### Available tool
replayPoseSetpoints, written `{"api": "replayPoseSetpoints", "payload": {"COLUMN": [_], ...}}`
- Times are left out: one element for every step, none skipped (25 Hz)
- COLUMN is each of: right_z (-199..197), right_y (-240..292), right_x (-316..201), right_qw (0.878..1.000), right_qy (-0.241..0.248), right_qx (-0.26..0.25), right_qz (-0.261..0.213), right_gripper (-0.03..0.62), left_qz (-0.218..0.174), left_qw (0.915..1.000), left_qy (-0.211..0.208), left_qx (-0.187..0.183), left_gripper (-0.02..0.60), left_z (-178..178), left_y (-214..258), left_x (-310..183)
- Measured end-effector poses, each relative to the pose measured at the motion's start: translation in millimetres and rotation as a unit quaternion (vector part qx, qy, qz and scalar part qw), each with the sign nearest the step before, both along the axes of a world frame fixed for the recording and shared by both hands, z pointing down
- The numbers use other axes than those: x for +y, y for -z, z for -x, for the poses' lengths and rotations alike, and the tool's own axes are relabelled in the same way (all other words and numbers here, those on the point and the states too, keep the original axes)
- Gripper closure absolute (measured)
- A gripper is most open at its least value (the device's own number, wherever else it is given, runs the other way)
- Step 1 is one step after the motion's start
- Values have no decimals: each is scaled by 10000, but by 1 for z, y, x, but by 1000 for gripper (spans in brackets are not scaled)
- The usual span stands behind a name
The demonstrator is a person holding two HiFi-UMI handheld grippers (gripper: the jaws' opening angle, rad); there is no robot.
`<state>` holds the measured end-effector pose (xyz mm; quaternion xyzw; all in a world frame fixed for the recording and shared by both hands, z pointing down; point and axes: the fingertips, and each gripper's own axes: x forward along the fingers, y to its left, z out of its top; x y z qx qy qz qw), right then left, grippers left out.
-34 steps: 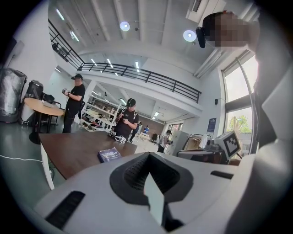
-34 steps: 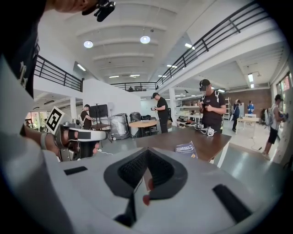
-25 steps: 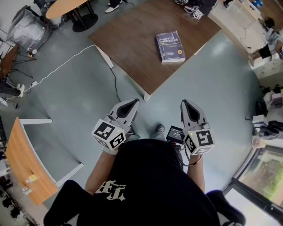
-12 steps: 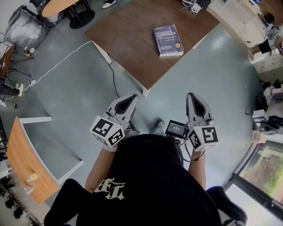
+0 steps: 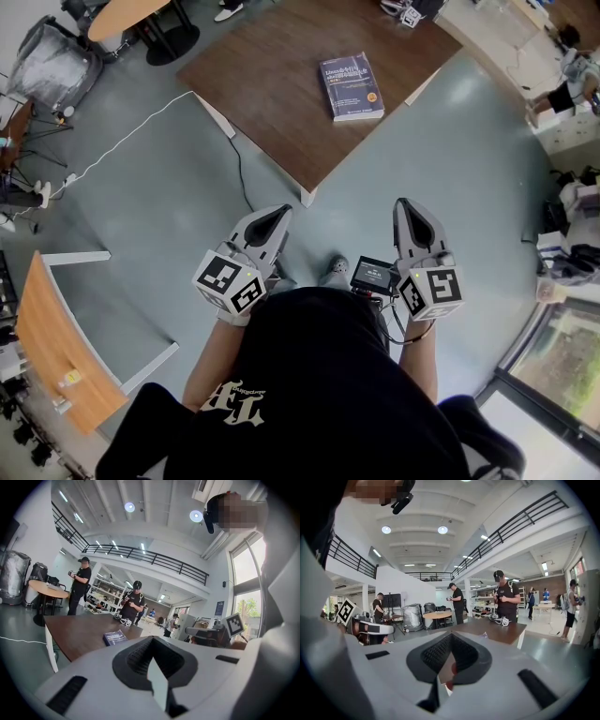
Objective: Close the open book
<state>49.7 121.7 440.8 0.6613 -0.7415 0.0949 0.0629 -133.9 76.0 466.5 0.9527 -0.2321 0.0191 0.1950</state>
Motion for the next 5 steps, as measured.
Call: {"api": "replayPoseSetpoints", "payload": {"right_z": [-1,-2,-3,-4,-5], "right_y": [-1,-2,-3,-3,-4], "right_x": [1,1,1,1,1], "right_qw": [10000,10000,10000,10000,10000], "right_qy": [2,4,8,12,16], "right_qx": [-4,-7,-9,-11,-12], "right_qz": [6,12,18,23,28], "right_gripper": [606,606,606,606,606], "left_qz": [7,11,11,8,5], "left_qw": [10000,10000,10000,10000,10000], "left_qy": [2,3,4,6,7], "left_qx": [3,7,7,4,1], "left_gripper": [578,578,578,578,578], "left_z": [-1,-3,-4,-5,-6], "left_y": [0,-1,-1,-1,-1], "left_x": [1,1,1,1,1]}}
